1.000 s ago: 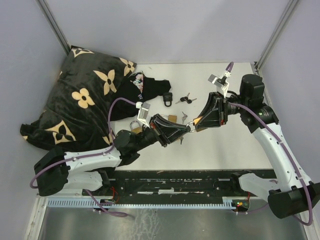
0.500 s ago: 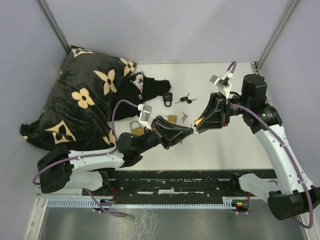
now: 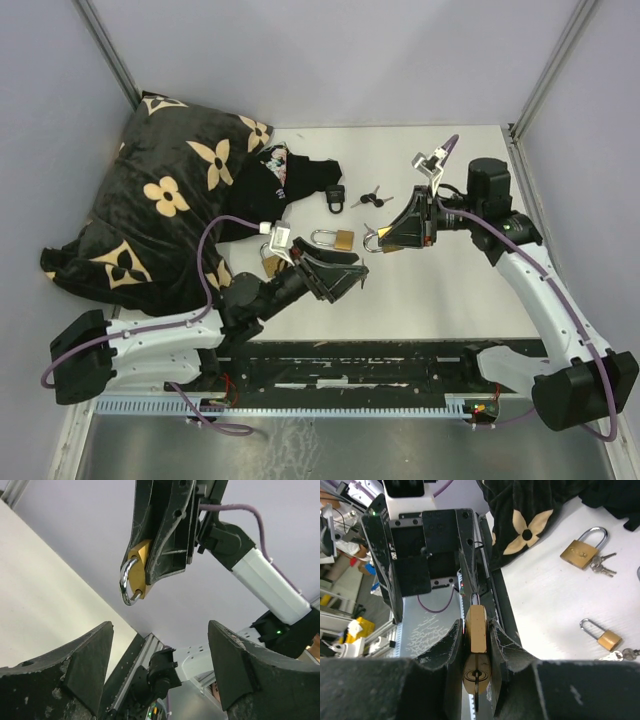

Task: Lock with the key
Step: Lock the lock.

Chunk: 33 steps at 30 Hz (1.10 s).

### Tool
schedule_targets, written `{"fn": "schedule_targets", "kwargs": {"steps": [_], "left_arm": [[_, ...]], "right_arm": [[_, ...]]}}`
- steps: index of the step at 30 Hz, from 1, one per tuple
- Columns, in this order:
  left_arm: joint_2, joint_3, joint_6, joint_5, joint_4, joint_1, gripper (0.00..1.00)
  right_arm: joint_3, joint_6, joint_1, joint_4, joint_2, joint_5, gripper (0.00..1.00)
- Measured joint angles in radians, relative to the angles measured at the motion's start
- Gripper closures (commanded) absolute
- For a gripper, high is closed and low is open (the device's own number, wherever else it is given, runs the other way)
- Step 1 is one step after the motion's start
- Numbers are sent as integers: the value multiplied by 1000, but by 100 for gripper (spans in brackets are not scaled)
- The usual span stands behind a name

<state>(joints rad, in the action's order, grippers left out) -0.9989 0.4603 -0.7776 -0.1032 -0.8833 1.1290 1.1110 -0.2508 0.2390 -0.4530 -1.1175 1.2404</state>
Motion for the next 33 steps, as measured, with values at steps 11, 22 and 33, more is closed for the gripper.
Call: {"fn": "schedule_targets", "kwargs": {"steps": [11,22,33], "left_arm": [[-246,64,-27,32,-101,-21,30],[-246,71,-100,102,-255,-109,48],[-273,117,-108,165,-246,-140,70]], "right_arm": [[-71,-266,0,241,14,2,98],[-77,-301,0,274,32,16,98],[-79,-304,0,275,32,20,96]]}}
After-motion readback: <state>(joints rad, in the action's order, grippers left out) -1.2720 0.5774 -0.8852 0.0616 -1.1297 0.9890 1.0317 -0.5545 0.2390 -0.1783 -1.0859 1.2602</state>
